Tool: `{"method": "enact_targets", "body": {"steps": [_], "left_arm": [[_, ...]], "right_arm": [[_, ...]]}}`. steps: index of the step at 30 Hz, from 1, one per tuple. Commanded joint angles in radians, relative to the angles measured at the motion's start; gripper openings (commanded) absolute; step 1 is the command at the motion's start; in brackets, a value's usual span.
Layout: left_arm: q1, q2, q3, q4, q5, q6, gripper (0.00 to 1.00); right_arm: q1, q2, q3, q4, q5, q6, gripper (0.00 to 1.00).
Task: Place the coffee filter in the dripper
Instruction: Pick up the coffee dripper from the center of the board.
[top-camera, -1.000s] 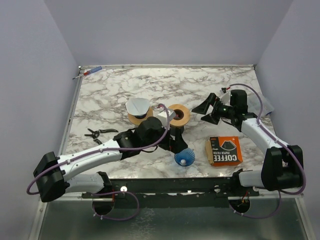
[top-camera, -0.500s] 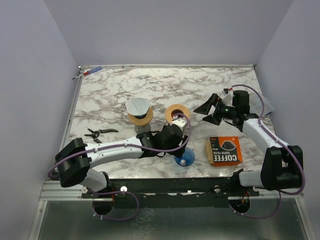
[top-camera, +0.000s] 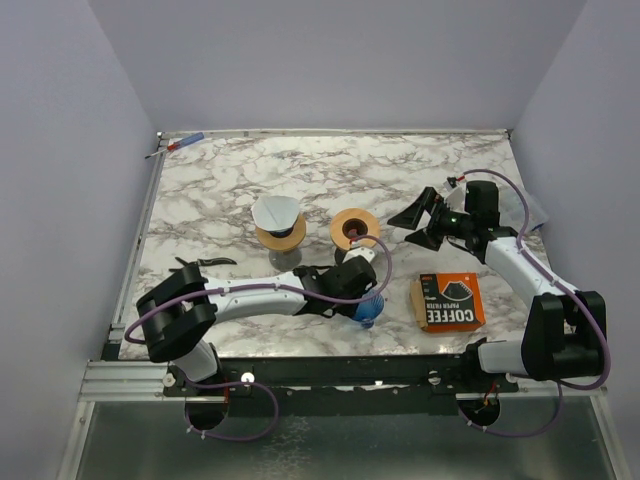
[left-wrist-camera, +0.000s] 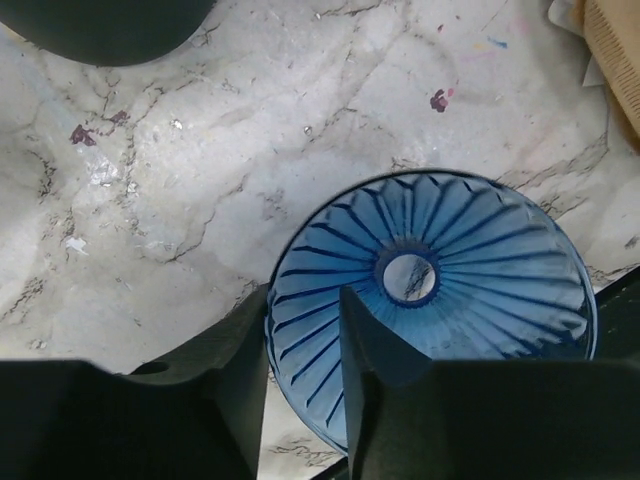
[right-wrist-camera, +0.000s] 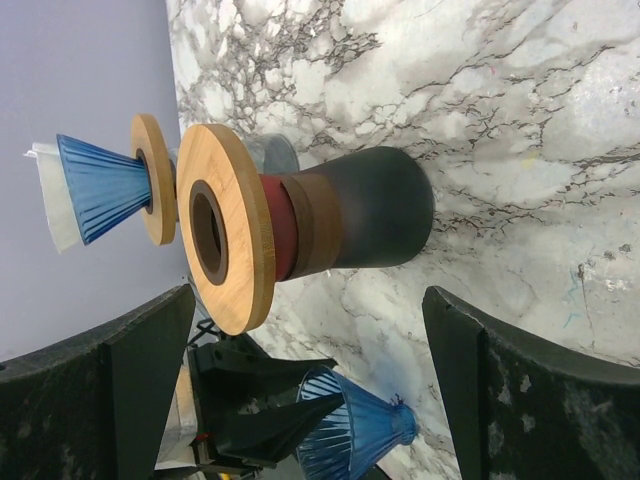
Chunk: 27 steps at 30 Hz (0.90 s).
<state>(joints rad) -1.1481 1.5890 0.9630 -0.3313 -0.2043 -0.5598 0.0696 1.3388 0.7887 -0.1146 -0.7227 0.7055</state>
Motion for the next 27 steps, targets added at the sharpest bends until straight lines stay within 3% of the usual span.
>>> {"method": "enact_targets", "body": {"steps": [1, 9, 11, 27], "left_arm": [[-0.007, 0.006, 0.038, -0.006, -0.005, -0.002, 0.26], [-0.006, -0.020, 0.055, -0.006, 0.011, 0.003, 0.08], [-0.007, -0.037, 0.058, -0.006, 0.012, 0.002, 0.00], [0.021, -0.238, 0.103, -0.005, 0.011, 0.046, 0.00]], "right_arm": [[-0.009, 0.003, 0.017, -0.021, -0.019, -0.015, 0.99], [-0.010, 0.003, 0.020, -0.022, -0.018, -0.011, 0.99], [-0.011, 0.003, 0.023, -0.023, -0.019, -0.014, 0.99], [-0.019, -0.087, 0.131, -0.163, 0.016, -0.082, 0.99]]}}
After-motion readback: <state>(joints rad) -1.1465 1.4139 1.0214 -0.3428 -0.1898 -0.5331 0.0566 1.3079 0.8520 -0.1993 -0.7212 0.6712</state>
